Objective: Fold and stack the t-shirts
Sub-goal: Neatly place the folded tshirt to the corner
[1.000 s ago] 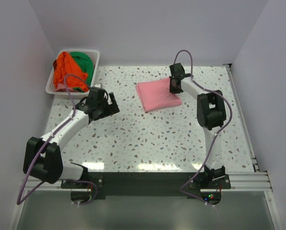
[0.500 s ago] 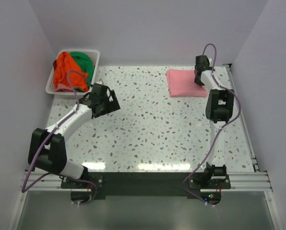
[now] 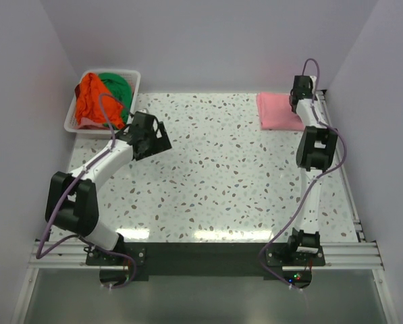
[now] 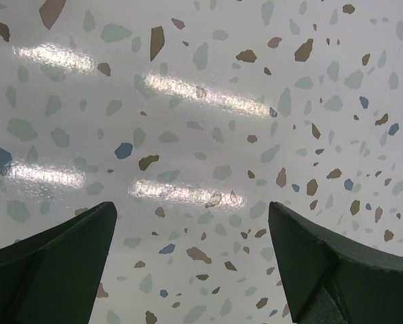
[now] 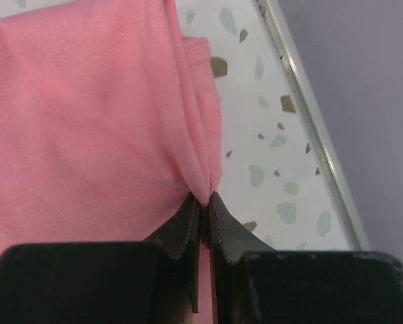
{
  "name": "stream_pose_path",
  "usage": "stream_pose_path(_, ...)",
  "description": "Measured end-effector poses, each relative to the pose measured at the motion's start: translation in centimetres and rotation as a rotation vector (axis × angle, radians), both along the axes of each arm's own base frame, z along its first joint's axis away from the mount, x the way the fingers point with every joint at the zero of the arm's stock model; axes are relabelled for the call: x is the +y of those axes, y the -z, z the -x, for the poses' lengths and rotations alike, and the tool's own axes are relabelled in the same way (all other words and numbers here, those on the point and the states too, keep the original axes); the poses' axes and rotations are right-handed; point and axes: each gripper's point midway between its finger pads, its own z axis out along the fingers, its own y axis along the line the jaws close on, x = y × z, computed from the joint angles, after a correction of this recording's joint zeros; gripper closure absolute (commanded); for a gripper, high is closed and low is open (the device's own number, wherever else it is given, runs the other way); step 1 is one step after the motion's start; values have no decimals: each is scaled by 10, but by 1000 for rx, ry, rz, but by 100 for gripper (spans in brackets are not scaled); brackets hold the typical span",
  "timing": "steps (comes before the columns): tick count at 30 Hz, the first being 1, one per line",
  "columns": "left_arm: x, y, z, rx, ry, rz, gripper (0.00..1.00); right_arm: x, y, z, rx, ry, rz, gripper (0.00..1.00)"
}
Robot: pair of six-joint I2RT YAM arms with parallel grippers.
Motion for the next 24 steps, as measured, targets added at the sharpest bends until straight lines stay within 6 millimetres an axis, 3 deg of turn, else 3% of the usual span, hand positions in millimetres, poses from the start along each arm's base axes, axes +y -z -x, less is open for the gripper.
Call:
stream_pose_path(9, -3, 6, -9, 18, -1, -8, 0, -33, -8, -24, -30, -32, 146, 100)
stream_pose_path(20, -5, 11, -14, 37, 1, -12, 0, -50, -8, -23, -34, 3, 198, 100)
stream_pose_path(24, -5, 9, -16, 35, 0, -12, 0, -57, -8, -21, -36, 17, 199, 80)
